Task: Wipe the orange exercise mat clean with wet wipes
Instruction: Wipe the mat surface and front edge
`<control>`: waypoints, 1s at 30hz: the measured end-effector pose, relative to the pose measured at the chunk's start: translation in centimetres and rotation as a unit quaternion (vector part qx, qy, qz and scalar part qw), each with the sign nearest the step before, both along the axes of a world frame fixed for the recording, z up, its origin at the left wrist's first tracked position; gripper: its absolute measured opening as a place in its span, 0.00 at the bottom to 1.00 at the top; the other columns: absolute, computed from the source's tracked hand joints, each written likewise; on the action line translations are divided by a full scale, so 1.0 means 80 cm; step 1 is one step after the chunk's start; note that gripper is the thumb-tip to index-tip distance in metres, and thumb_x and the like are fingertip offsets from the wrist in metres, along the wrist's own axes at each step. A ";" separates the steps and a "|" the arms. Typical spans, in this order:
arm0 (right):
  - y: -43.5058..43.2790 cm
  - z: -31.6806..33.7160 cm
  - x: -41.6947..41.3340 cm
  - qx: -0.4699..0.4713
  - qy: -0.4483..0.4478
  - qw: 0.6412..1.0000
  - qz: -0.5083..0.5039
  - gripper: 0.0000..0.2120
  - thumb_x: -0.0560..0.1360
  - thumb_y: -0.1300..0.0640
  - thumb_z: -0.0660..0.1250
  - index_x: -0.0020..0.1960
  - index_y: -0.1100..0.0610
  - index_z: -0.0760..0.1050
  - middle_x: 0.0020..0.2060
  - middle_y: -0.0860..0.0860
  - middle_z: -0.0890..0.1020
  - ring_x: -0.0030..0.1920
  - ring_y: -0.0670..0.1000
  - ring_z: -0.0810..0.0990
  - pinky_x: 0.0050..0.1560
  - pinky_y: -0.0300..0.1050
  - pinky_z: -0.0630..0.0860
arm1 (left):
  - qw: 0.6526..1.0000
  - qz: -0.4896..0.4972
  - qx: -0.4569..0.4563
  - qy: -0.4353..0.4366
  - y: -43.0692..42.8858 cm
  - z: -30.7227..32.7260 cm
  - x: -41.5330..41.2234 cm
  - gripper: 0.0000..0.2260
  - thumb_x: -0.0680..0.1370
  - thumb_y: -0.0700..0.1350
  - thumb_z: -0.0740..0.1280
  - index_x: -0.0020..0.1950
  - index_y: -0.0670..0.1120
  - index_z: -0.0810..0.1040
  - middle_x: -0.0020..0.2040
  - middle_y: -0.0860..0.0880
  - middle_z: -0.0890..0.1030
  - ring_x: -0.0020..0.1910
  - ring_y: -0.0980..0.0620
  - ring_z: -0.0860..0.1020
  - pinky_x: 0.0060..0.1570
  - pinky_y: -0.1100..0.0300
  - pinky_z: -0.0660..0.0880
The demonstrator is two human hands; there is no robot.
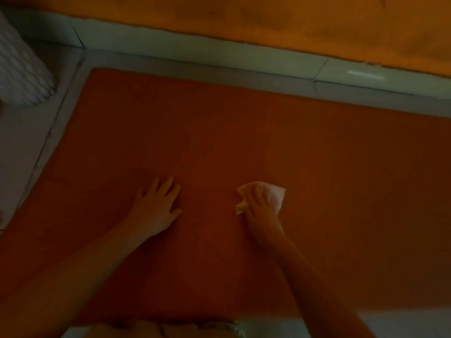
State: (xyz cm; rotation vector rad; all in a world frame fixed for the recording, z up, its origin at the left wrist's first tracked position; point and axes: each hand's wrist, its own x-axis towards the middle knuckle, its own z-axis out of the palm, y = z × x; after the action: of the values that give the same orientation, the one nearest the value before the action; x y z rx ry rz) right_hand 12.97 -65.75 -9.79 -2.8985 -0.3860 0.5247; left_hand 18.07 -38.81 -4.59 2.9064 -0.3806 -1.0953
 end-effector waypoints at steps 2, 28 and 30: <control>0.021 0.019 -0.019 0.028 0.014 0.999 0.012 0.23 0.83 0.53 0.46 0.74 0.61 0.62 0.77 0.56 0.48 0.74 0.58 0.37 0.72 0.64 0.37 | 1.000 -0.009 -0.002 0.009 0.001 0.005 -0.007 0.30 0.82 0.60 0.53 0.80 0.52 0.44 0.79 0.49 0.38 0.78 0.44 0.40 0.75 0.40 0.46; -0.113 0.069 -0.119 0.063 0.124 0.978 -0.157 0.22 0.84 0.49 0.41 0.77 0.47 0.51 0.70 0.41 0.40 0.70 0.43 0.34 0.75 0.58 0.39 | 0.992 0.089 -0.028 -0.087 -0.091 -0.020 -0.016 0.33 0.80 0.64 0.49 0.79 0.47 0.50 0.79 0.45 0.44 0.77 0.40 0.41 0.73 0.36 0.42; -0.099 0.070 -0.112 0.048 0.120 0.981 -0.145 0.23 0.84 0.51 0.40 0.78 0.52 0.53 0.73 0.43 0.41 0.68 0.44 0.32 0.74 0.57 0.35 | 0.990 0.097 -0.029 -0.101 -0.091 -0.025 -0.020 0.32 0.80 0.64 0.49 0.79 0.48 0.50 0.79 0.45 0.44 0.77 0.41 0.41 0.73 0.37 0.42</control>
State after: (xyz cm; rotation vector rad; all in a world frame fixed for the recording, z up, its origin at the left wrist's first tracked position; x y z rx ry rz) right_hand 4.04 -73.69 -4.21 -2.6885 0.0459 0.7677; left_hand 16.46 -46.11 -6.59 2.9330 -0.1241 -0.7546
